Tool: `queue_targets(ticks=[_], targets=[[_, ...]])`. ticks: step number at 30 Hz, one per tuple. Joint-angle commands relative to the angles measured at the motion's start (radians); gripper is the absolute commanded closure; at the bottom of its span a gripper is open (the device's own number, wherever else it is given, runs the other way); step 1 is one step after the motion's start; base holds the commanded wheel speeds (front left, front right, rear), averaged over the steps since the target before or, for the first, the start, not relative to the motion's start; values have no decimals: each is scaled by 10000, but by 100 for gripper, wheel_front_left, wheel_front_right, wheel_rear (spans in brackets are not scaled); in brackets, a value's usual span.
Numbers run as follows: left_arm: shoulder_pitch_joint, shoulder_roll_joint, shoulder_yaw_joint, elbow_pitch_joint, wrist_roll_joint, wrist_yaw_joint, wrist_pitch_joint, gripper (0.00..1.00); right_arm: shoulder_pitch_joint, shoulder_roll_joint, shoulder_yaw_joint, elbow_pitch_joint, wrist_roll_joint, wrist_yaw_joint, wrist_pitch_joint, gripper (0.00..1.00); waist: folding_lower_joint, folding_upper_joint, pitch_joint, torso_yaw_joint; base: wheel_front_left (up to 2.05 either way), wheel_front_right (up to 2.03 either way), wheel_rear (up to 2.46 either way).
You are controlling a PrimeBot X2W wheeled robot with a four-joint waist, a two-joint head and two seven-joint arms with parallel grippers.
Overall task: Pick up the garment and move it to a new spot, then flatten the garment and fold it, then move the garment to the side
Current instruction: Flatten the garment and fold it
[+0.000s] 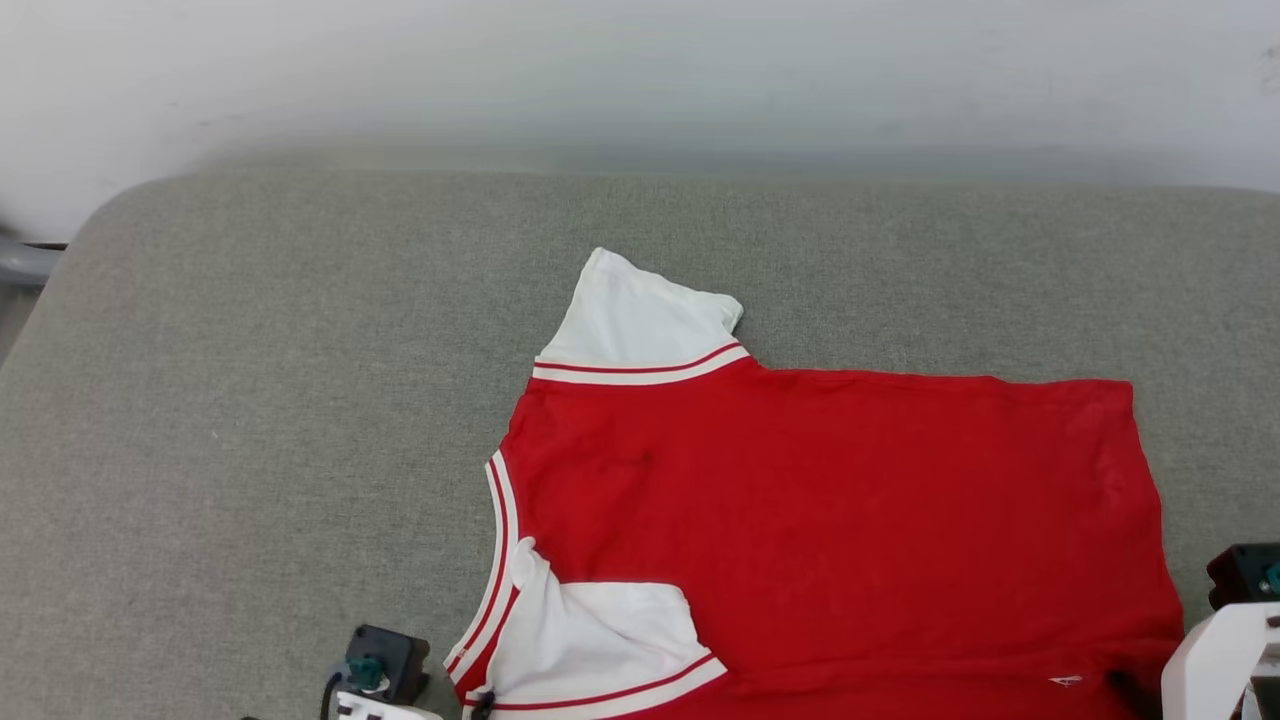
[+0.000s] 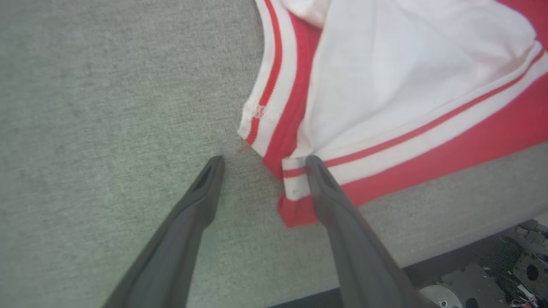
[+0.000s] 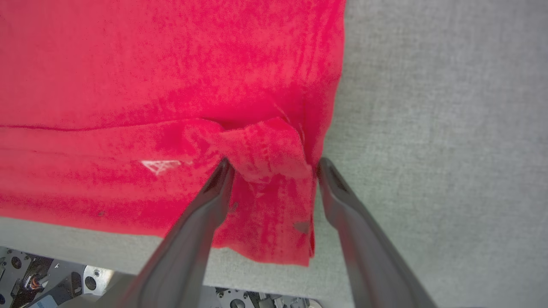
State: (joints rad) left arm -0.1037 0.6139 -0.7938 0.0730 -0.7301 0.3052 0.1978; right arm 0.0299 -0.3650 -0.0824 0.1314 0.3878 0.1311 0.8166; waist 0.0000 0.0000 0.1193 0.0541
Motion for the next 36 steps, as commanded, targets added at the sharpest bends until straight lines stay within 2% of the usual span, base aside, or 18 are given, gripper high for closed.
queue_targets(ticks=[1,9,13,16,20,22,28,32,35,36], targets=[[-39,116,109,-107,63,89,-92,0,-145,0,36,-153,101,-10,-133,0,0,0,-121,-33,0,0,0],[-615,652,752,-1448,331,336,-544,0,-384,-105,-96,-1466,212,-9,-381,0,0,0,-154,-331,0,0,0],[-1506,864,1054,-1988,483,138,-417,0,-604,36,-48,-2361,204,-9,-395,0,0,0,262,-660,0,0,0],[-2439,981,1220,-2174,492,-190,-48,0,-768,135,95,-3031,195,-10,-263,0,0,0,720,-987,0,0,0],[-3988,1147,1430,-1981,314,-893,775,0,-1059,225,302,-3776,179,-9,-193,0,0,0,1400,-1447,0,0,0],[-4758,1400,1423,-1808,337,-1237,1456,0,-1163,253,432,-4081,160,-10,-189,0,0,0,1750,-1688,0,0,0],[-7075,1362,1351,-747,-372,-2311,3736,0,-1551,337,679,-4584,124,-10,-328,0,0,0,2670,-2277,0,0,0],[-8436,1039,1226,387,-539,-2718,4839,0,-1775,398,791,-4626,96,-10,-462,0,0,0,3173,-2540,0,0,0],[-9000,835,1302,1020,-693,-2766,5185,0,-1871,431,904,-4592,118,-9,-535,0,0,0,3399,-2654,0,0,0],[-9467,738,1329,1653,-693,-2794,5428,0,-1987,465,1006,-4542,138,-10,-622,0,0,0,3598,-2777,0,0,0]])
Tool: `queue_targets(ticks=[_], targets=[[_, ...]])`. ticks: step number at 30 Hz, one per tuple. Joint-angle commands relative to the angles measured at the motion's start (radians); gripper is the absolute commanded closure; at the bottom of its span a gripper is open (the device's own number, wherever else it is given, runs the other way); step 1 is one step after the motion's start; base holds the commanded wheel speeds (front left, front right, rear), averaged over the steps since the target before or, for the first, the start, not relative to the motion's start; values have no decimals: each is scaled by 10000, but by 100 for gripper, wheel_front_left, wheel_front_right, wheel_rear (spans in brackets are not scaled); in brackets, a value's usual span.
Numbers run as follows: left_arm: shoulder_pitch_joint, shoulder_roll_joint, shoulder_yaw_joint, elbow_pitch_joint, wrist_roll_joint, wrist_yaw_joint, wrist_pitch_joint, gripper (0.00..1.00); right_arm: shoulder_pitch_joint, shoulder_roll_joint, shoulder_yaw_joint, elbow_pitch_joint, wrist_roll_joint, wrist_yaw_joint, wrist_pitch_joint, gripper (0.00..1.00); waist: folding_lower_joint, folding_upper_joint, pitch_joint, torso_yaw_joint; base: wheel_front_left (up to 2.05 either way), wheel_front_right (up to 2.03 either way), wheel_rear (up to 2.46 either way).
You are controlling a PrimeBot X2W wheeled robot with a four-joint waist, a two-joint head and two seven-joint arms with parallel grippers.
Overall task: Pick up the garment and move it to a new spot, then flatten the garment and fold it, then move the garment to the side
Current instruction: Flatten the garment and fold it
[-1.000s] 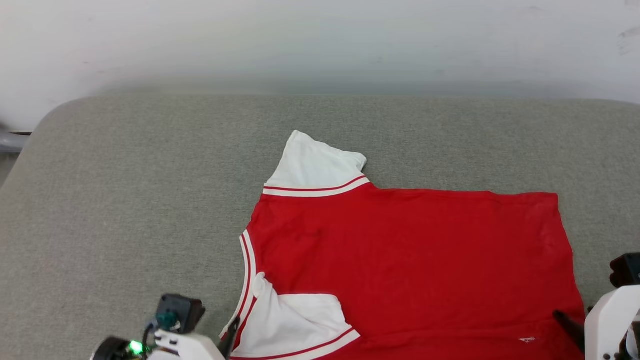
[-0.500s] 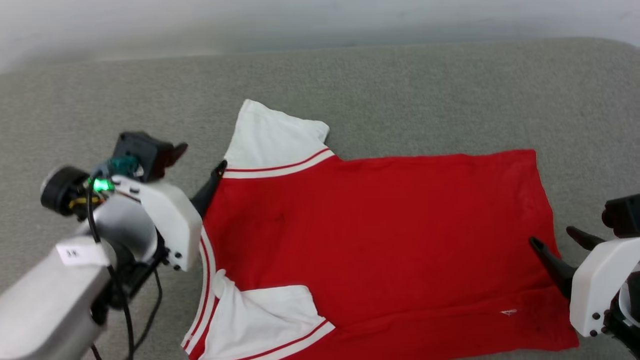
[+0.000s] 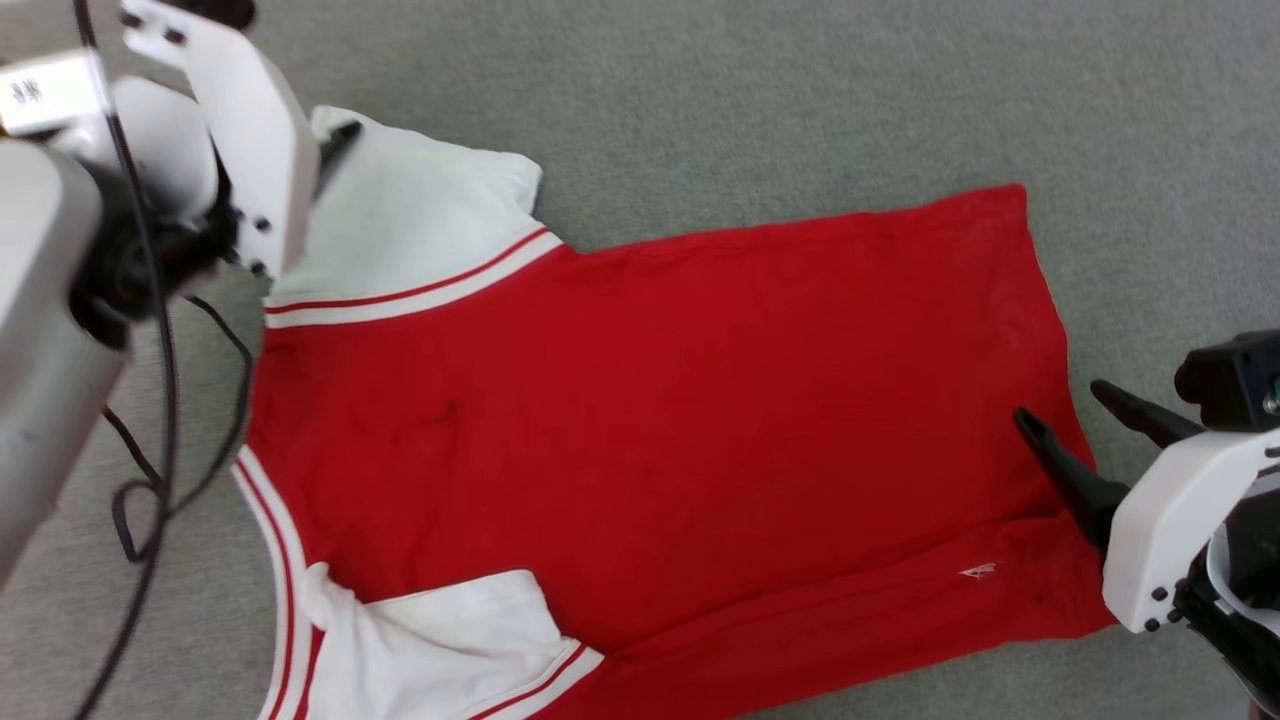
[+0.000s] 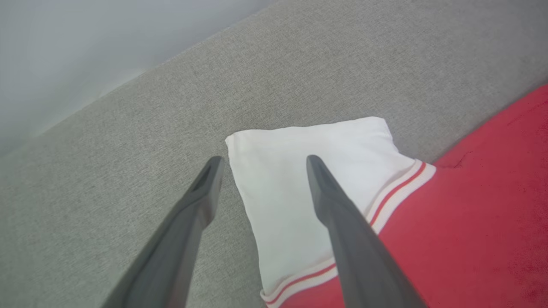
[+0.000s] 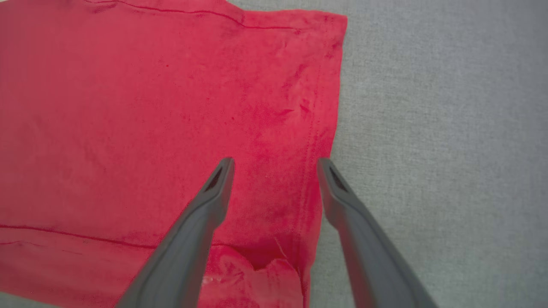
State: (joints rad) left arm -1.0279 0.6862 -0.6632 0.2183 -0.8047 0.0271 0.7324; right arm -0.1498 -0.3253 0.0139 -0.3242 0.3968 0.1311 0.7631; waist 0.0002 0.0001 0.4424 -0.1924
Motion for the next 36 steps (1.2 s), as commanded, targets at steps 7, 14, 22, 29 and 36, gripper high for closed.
queue_targets(ticks=[7,14,22,29,36], targets=[[-1074,-98,-259,1714,431,-133,518,0,-443,117,263,202,63,-9,-360,0,-2,-1,847,-569,0,0,0],[-1354,-228,-426,2781,656,-257,325,0,-630,147,442,424,66,-10,-602,0,-2,-1,1225,-704,0,0,0],[-740,-621,-588,3420,-10,-672,805,100,-773,4,397,671,31,-9,-631,0,-2,-1,1173,-583,0,0,0],[-825,-890,-284,3200,32,-786,-637,100,-1047,-419,225,734,240,-9,-150,0,-2,-1,471,-160,0,0,0],[-466,-1308,-243,2660,-199,-1079,-1594,100,-1533,-1182,-1,862,578,-10,1041,0,-2,-1,-293,605,0,0,0]])
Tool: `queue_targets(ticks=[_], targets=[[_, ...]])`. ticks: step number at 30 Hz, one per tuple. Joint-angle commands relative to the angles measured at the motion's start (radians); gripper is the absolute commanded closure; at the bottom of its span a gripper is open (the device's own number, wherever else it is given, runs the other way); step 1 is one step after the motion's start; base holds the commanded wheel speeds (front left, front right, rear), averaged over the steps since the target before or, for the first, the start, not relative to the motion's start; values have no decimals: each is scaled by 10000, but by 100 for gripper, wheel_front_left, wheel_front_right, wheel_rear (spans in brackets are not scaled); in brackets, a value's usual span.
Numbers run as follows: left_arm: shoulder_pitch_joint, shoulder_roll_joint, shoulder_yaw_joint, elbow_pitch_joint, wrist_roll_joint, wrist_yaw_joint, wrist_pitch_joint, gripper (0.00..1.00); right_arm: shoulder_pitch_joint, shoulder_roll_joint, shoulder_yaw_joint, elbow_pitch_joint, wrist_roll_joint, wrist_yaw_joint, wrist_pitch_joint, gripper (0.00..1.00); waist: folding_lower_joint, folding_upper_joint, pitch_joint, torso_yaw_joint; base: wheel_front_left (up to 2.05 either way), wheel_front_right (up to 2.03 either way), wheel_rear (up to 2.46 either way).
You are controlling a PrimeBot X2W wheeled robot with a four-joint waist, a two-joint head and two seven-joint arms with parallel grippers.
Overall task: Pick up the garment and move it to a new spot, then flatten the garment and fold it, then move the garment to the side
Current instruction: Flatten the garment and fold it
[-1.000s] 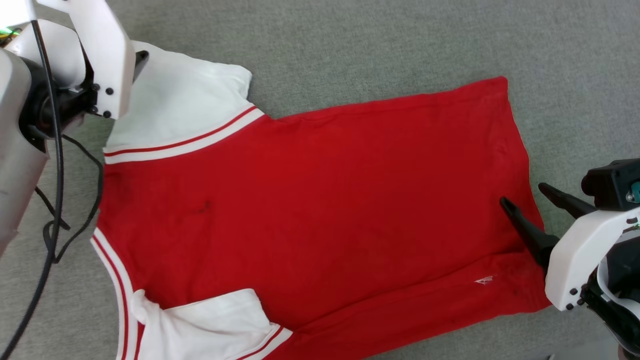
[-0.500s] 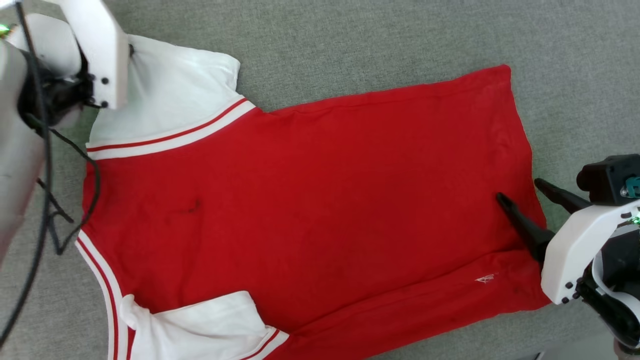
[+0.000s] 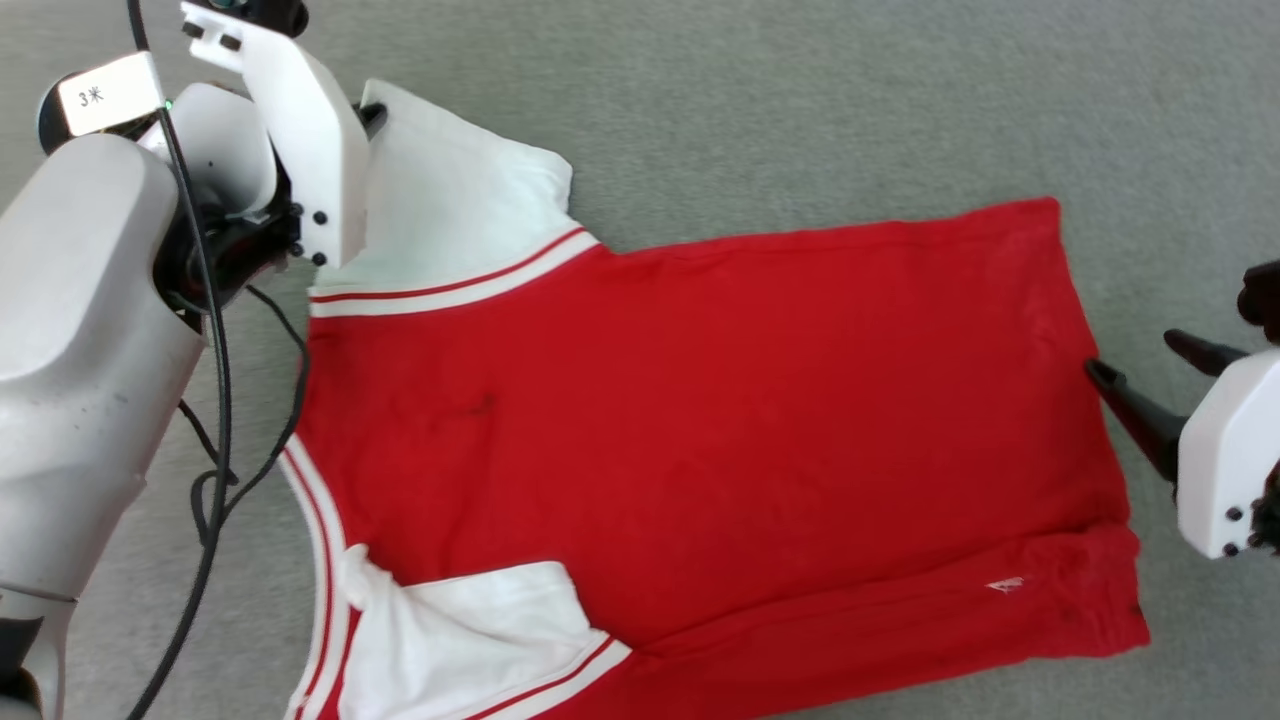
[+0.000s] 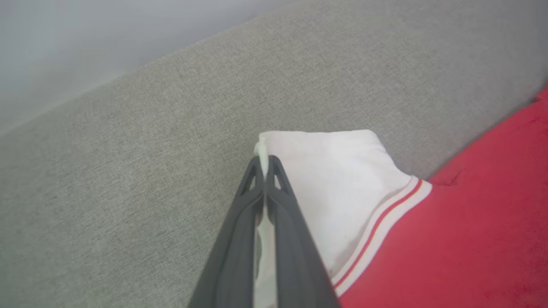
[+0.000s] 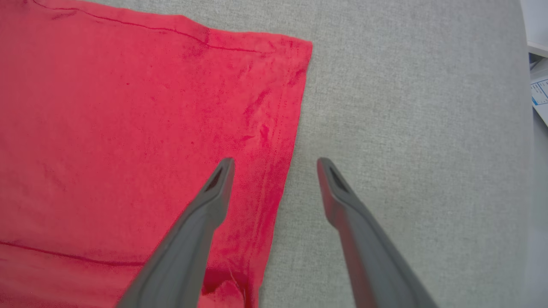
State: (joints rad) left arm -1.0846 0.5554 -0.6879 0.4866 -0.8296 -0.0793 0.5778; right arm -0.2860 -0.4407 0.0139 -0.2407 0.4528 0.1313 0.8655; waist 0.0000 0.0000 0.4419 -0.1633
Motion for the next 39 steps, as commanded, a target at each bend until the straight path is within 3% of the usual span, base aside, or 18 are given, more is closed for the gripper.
queue_targets(ticks=[1,10,20,26,34,35,36,37,39], targets=[[164,-34,-26,-182,45,-67,-133,100,-301,-131,-28,90,68,-12,187,0,0,0,-359,442,0,0,0],[621,176,-223,-2129,54,-135,-381,100,-1549,-667,-370,1381,445,-12,1674,0,0,0,-417,1404,0,0,0],[1195,376,-372,-4200,292,224,-621,100,-3050,-916,-647,3407,-233,-12,1883,0,0,0,179,2167,0,0,0],[1388,384,-458,-4977,447,384,-740,100,-3477,-916,-361,4394,-466,-12,1732,0,0,0,481,2462,0,0,0],[1511,350,-510,-5485,520,506,-906,100,-3179,-639,742,5465,-278,8,1645,0,0,0,614,2685,0,0,0],[1546,341,-510,-5509,501,521,-926,100,-3095,-632,916,5581,-227,17,1658,7,0,0,606,2702,0,0,0],[1585,346,-519,-5519,499,529,-959,100,-3021,-648,1067,5674,-167,23,1663,69,0,0,590,2716,0,0,0],[1622,359,-529,-5507,503,534,-980,100,-2968,-681,1166,5753,-145,41,1613,100,0,0,562,2727,0,0,0],[1682,408,-493,-5447,533,583,-1088,100,-2975,-796,1190,5845,-123,29,1282,100,0,0,472,2725,0,0,0]])
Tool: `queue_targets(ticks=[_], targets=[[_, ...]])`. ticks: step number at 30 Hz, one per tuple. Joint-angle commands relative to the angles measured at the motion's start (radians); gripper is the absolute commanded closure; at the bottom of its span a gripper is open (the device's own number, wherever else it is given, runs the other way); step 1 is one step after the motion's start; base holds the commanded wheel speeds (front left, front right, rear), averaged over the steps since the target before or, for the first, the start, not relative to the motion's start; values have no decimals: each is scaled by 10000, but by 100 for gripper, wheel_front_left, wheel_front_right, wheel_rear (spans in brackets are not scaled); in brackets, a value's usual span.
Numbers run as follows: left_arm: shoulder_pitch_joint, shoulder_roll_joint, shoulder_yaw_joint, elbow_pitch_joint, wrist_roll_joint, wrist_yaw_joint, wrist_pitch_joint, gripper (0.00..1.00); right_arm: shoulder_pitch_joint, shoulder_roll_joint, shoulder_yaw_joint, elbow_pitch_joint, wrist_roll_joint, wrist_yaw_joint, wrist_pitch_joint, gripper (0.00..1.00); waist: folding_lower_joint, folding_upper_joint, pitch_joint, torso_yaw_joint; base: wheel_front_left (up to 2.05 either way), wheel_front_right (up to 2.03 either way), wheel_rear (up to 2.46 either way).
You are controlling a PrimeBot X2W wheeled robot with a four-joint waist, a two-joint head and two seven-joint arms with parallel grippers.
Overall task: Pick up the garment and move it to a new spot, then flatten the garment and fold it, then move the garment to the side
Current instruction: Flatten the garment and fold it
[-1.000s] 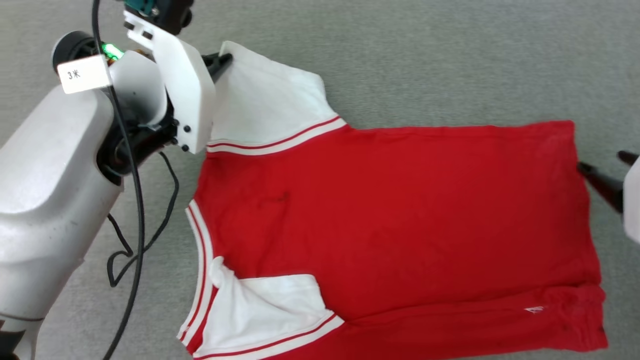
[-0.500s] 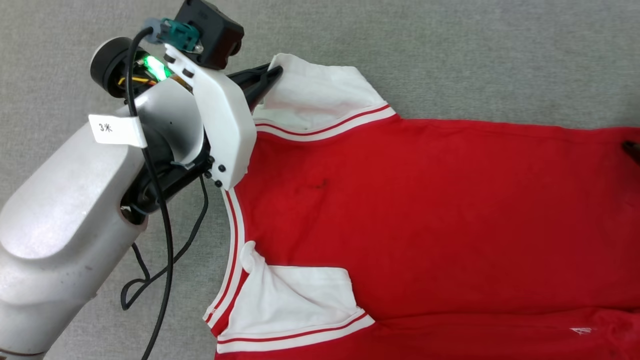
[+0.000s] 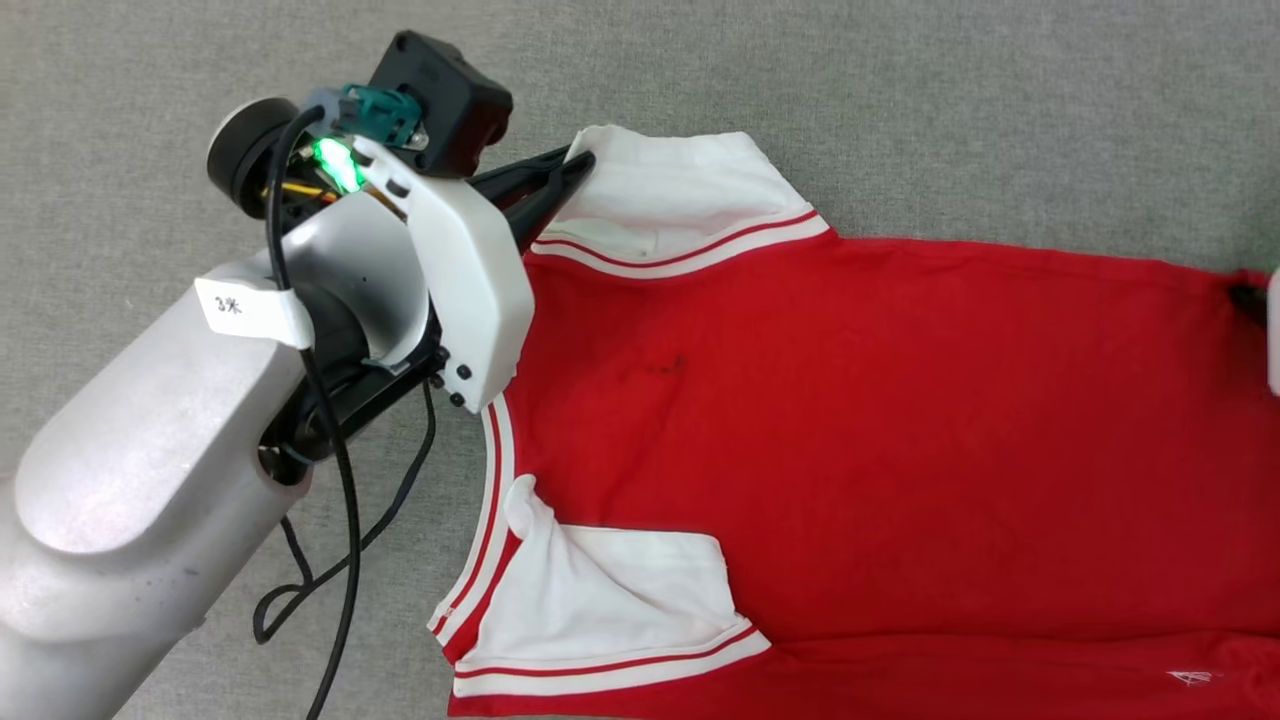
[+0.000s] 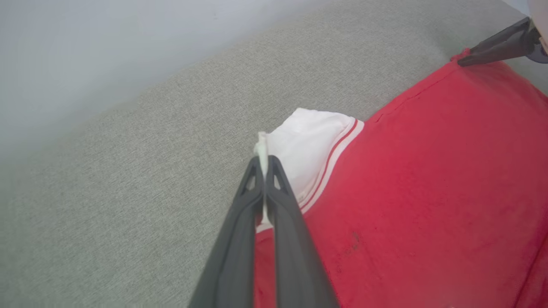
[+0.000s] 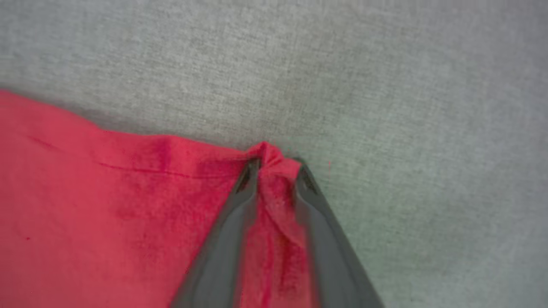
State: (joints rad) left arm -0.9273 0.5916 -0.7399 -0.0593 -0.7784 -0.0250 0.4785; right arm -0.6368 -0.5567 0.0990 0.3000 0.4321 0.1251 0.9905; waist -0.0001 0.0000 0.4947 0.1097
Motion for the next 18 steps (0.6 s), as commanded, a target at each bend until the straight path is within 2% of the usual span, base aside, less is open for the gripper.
queue_targets(ticks=[1,10,18], targets=[[161,73,43,53,33,53,-141,100,478,313,286,487,109,58,-180,100,1,0,-114,-19,0,0,0],[983,286,239,397,-94,251,-897,100,463,137,-115,593,631,51,-2106,100,1,0,-1074,-236,0,0,0],[2160,441,216,260,-434,454,-1410,100,1515,128,-491,376,1291,51,-3236,100,1,0,-2132,-348,0,0,0]])
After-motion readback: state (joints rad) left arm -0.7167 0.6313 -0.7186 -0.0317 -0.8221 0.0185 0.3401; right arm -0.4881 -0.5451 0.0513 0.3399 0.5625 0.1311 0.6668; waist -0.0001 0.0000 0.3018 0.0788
